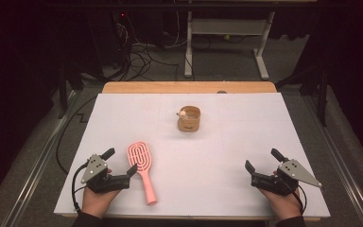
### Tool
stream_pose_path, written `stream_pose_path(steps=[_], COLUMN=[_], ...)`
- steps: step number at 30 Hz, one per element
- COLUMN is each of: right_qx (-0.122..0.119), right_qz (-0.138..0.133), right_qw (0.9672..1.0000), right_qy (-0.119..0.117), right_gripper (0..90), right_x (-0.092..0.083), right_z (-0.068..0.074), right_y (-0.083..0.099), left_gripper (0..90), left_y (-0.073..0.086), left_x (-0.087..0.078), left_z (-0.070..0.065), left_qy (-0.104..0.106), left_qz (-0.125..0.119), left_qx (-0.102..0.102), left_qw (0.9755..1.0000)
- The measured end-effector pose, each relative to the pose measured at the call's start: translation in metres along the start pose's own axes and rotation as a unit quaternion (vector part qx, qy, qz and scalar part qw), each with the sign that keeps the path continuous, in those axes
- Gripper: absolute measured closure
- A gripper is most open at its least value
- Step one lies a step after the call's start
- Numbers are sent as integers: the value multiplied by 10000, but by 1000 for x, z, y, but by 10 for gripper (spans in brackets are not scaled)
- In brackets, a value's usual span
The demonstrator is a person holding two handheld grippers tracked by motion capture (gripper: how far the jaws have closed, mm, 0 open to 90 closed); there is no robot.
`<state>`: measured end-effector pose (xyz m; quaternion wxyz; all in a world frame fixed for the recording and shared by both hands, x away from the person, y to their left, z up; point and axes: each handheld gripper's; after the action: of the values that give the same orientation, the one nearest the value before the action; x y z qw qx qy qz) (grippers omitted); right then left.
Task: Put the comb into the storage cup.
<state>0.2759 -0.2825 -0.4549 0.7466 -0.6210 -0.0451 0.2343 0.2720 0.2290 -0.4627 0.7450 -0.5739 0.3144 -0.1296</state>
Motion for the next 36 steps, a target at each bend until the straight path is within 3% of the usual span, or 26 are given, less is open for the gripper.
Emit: stream_pose_path(steps=[2,5,10,15,19,21,24,31,34,36], right_qx=[-21,-13,-31,-43,-32,-32,-33,-5,-2,-15], right_qz=[32,12,25,30,49,47,42,35,28,28], right_qw=[10000,10000,10000,10000,10000,10000,10000,10000,10000,10000], right_qy=[-5,5,32,59,59,49,47,72,69,64], right_gripper=[3,3,3,3,3,3,3,3,3,3], right_x=[0,0,1,1,1,0,0,-2,-2,-1], right_z=[0,1,4,3,4,4,4,4,4,4], right_y=[0,0,0,0,1,1,1,0,0,0], left_gripper=[58,60,142,144,194,293,304,447,450,526], left_y=[0,1,2,1,0,1,0,-1,-1,-1], left_x=[-1,-2,-5,-4,-6,-7,-8,-8,-8,-8], left_z=[0,0,2,4,5,5,4,3,4,3], left_qy=[5,-15,5,33,55,82,107,173,182,159], left_qz=[-27,-26,-73,-76,-137,-178,-212,-168,-178,-177], left_qx=[45,69,38,21,-17,-17,9,37,19,43], left_qw=[10000,10000,10000,10000,9999,9998,9997,9997,9997,9997])
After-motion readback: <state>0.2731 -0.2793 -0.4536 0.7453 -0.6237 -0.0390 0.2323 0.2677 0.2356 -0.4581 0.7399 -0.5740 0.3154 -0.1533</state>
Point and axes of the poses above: each handheld gripper's, and its own axes: x roughly forward along the jaws, y roughly out of its underside, z roughly to its left, and after that the axes turned 13 degrees about x, right-handed
